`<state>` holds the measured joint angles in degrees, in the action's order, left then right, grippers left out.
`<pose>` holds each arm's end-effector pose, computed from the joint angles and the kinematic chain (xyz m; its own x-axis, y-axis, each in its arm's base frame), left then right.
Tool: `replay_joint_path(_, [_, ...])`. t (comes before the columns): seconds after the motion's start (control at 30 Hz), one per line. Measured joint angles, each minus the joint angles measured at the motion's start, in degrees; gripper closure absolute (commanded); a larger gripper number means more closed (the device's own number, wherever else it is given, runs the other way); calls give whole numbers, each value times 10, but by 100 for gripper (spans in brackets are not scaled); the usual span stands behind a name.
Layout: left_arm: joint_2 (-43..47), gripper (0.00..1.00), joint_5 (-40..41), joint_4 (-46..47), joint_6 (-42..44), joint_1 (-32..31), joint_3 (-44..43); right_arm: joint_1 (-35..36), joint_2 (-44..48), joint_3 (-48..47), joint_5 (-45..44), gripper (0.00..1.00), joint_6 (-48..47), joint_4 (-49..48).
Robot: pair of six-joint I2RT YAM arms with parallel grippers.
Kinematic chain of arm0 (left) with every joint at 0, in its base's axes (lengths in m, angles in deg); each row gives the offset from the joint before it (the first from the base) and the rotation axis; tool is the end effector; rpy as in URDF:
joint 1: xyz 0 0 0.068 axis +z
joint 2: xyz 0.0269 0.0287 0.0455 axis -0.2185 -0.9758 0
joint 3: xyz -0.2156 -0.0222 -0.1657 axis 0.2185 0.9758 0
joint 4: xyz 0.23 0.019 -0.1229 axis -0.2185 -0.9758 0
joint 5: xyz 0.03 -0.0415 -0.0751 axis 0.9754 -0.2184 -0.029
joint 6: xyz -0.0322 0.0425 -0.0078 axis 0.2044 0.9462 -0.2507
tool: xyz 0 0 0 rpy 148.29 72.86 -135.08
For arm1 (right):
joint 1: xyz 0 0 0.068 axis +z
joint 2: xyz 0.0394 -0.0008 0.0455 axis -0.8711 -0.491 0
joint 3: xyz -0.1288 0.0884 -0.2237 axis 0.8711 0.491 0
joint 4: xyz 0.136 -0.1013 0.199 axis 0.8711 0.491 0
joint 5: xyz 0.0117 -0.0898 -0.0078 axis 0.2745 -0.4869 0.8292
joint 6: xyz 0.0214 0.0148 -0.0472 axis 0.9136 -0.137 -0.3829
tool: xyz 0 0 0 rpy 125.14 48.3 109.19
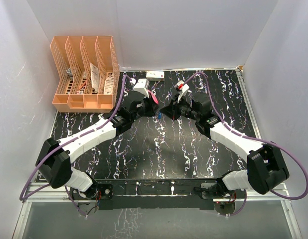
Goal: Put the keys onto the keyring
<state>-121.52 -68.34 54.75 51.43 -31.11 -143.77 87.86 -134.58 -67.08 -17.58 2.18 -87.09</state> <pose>0.2504 -0.2335 0.3174 -0.4659 -0.2631 -0.8448 0.4188 0.7755 -0.4725 0.2624 0.1547 0.2772 -0.3879 0.0060 -0.9217 -0.7553 0.5711 0.3216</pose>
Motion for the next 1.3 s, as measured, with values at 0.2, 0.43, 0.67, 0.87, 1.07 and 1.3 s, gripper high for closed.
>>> replay_joint_path(0.2, [-4, 100, 4, 0, 2, 0, -1, 0, 0, 0, 9, 100, 1, 0])
replay_joint_path(0.43, [-5, 100, 6, 2, 4, 0, -2, 0, 0, 0, 19, 100, 3, 0])
replay_joint_path(0.67, [-7, 100, 8, 4, 7, 0, -6, 0, 0, 0, 27, 100, 6, -1])
replay_joint_path(0.87, [-14, 100, 8, 8, 9, 0, -13, 0, 0, 0, 29, 100, 10, -1])
replay_joint_path(1.07, [-14, 100, 8, 8, 10, 0, -13, 0, 0, 0, 29, 100, 11, -1])
replay_joint_path(1.3, [-14, 100, 8, 8, 11, 0, -13, 0, 0, 0, 29, 100, 11, -1])
